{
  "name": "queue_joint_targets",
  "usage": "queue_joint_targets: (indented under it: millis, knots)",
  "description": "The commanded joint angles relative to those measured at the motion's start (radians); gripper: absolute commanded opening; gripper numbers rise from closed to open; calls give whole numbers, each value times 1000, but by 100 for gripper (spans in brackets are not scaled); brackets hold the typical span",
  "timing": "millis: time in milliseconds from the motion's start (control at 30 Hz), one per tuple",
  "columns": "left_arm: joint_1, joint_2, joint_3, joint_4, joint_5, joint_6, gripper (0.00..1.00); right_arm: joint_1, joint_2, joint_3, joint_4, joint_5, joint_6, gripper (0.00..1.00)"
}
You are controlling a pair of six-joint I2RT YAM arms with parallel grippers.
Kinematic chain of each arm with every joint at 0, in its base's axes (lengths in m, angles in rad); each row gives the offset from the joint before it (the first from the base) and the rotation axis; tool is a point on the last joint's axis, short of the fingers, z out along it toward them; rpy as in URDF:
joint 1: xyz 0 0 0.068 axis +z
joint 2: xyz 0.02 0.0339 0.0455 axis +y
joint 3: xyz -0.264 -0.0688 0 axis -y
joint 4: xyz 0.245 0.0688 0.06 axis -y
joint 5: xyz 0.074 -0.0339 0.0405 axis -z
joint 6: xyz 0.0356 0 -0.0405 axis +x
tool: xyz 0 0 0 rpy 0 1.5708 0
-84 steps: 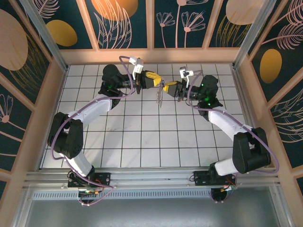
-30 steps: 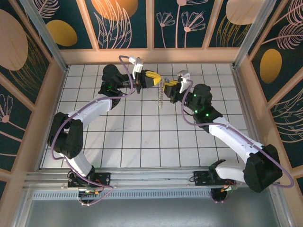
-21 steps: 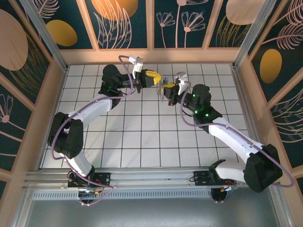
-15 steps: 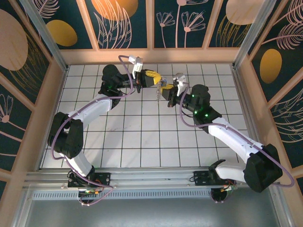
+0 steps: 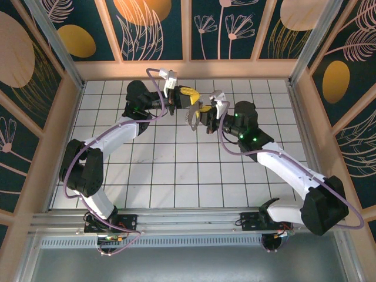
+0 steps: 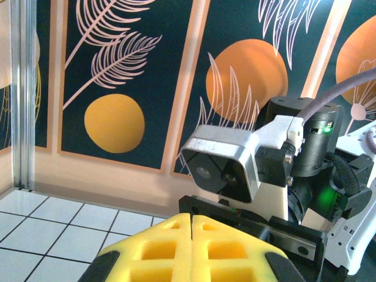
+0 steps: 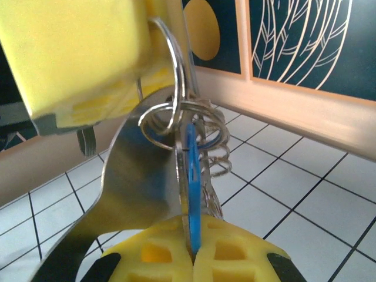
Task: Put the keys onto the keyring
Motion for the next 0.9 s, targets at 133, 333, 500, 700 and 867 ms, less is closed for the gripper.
queue_joint_targets:
  millis: [133, 333, 500, 700, 867]
  knots:
    - [-4, 3, -11, 87, 5, -14, 0, 18, 7, 27, -32, -29, -36, 0]
    - [-6, 3, -19, 88, 13, -10, 0, 18, -6, 23, -15, 3, -25, 0]
    - [-7, 2, -22, 78, 13, 1, 0, 15, -21, 16, -1, 37, -13, 25]
    - [-7, 2, -19, 62, 14, 12, 0, -48, -90, -23, 12, -40, 23, 43]
    - [-7, 2, -19, 63, 14, 15, 0, -134, -167, -63, 36, -218, 61, 44]
